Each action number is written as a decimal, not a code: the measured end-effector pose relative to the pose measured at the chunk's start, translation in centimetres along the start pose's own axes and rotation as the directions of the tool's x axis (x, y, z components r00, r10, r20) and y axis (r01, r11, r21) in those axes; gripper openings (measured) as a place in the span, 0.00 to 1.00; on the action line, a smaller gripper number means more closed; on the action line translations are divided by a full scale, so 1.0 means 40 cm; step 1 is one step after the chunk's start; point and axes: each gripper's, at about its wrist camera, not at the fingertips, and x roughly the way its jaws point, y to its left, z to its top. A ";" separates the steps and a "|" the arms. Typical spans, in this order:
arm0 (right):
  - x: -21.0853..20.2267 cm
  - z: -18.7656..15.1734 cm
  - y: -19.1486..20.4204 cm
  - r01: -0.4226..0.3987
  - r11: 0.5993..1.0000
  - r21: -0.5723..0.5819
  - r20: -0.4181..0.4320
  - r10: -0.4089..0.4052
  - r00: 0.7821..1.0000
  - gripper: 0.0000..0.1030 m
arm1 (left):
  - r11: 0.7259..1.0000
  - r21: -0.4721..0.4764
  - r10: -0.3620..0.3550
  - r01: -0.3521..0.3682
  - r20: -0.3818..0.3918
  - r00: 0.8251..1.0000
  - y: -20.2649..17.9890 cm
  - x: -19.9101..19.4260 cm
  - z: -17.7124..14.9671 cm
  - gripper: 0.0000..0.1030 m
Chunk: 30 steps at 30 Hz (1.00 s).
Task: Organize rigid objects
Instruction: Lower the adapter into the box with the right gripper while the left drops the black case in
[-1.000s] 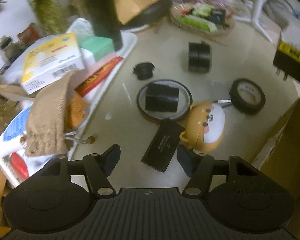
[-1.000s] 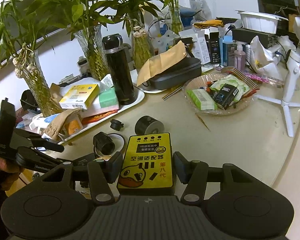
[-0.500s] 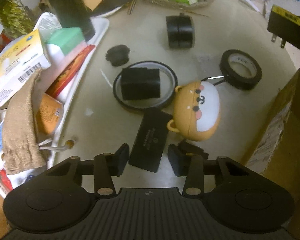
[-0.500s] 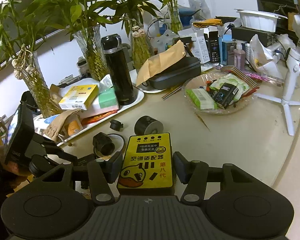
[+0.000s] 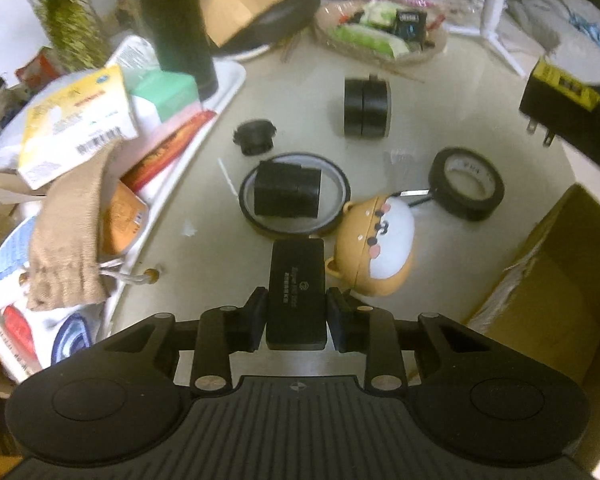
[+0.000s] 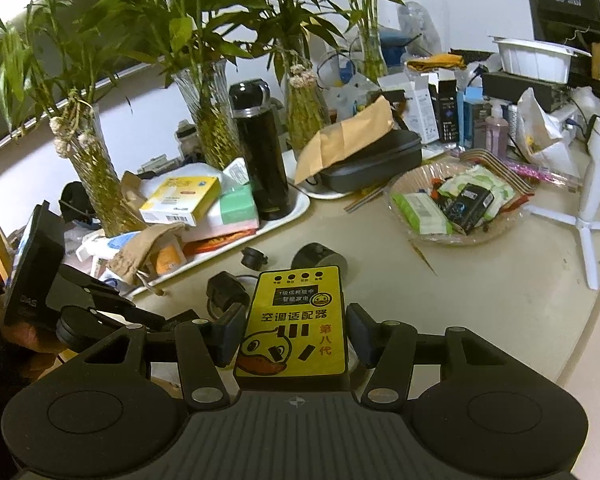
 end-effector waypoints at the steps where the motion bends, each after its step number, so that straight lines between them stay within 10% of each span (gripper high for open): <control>1: -0.005 -0.002 0.003 -0.004 1.000 -0.001 0.003 0.004 1.000 0.56 | 1.000 -0.017 -0.003 0.003 0.016 1.000 -0.001 -0.016 -0.002 0.30; 14: -0.045 -0.060 0.038 -0.008 1.000 0.030 -0.037 0.009 0.999 0.56 | 0.987 -0.151 -0.027 0.049 0.148 0.989 -0.067 -0.153 -0.044 0.30; 30: -0.055 -0.145 0.084 0.045 0.999 0.022 -0.149 -0.041 0.988 0.56 | 0.957 -0.266 -0.084 0.117 0.132 0.988 -0.152 -0.166 -0.145 0.30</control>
